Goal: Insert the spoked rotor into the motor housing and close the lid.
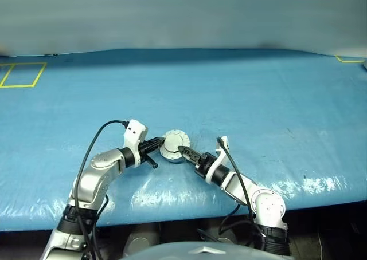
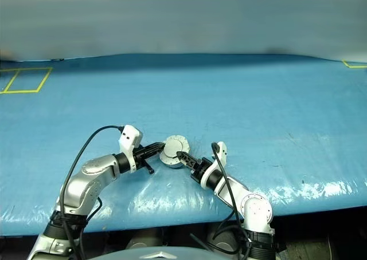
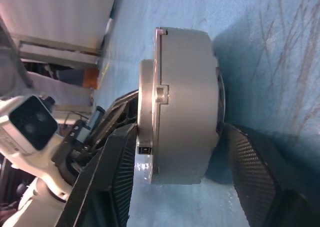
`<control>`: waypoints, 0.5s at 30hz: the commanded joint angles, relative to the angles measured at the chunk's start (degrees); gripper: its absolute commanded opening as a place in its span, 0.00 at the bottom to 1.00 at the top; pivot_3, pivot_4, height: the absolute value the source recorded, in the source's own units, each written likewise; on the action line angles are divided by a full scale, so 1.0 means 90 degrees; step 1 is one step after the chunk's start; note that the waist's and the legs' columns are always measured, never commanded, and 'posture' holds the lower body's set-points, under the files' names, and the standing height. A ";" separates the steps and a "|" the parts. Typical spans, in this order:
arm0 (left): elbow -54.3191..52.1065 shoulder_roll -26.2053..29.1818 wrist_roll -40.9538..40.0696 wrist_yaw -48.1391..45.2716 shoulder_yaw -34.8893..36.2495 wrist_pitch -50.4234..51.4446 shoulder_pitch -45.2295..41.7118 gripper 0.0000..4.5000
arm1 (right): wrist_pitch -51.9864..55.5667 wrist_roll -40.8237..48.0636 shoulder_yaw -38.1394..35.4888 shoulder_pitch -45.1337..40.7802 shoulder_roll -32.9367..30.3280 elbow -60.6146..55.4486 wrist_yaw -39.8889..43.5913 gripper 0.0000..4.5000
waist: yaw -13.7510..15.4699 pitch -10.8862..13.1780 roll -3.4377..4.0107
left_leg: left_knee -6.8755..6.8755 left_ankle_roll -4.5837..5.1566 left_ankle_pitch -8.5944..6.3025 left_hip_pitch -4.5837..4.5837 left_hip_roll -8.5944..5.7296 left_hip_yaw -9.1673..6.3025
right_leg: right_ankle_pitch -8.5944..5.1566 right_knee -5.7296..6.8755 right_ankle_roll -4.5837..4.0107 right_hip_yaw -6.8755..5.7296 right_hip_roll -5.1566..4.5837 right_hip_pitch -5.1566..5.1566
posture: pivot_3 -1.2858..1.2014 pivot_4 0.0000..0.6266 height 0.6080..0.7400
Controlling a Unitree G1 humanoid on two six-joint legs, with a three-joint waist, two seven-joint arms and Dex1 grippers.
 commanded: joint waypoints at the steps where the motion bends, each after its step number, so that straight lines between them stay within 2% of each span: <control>1: 0.0098 -0.0052 0.0059 0.0003 -0.0258 0.0210 0.0163 0.00 | -0.0052 0.0599 0.0141 0.0040 0.0662 -0.0033 -0.0075 0.53 | -0.0008 0.0000 0.0000 | 0.0003 0.0000 0.0000 0.0000 0.0001 0.0001 | 0.0000 0.0003 0.0000 0.0000 0.0001 0.0000 | 0.52 0.24 1.00; 3: 0.0083 -0.0059 0.0057 0.0022 -0.0261 0.0223 0.0177 0.00 | -0.0063 0.0722 0.0163 0.0100 0.0533 -0.0019 -0.0174 0.53 | -0.0020 -0.0001 0.0001 | 0.0006 0.0001 0.0000 0.0000 0.0001 0.0004 | 0.0000 0.0011 0.0000 0.0003 0.0002 -0.0002 | 0.52 0.24 1.00; 7: 0.0063 -0.0086 0.0052 0.0039 -0.0275 0.0251 0.0189 0.00 | -0.0085 0.0800 0.0223 0.0179 0.0339 -0.0007 -0.0257 0.28 | -0.0041 -0.0002 0.0002 | 0.0013 0.0001 -0.0001 0.0000 0.0000 0.0010 | -0.0001 0.0023 -0.0001 0.0007 0.0001 -0.0004 | 0.52 0.24 1.00; 15: -0.0018 -0.0171 -0.0129 0.0038 -0.0115 0.0332 0.0137 0.00 | -0.0205 0.0729 0.0339 0.0230 0.0300 -0.0009 -0.0326 0.26 | -0.0045 -0.0004 0.0005 | 0.0032 0.0002 0.0000 0.0002 0.0001 0.0013 | -0.0021 0.0060 0.0023 0.0008 0.0001 -0.0011 | 0.52 0.24 1.00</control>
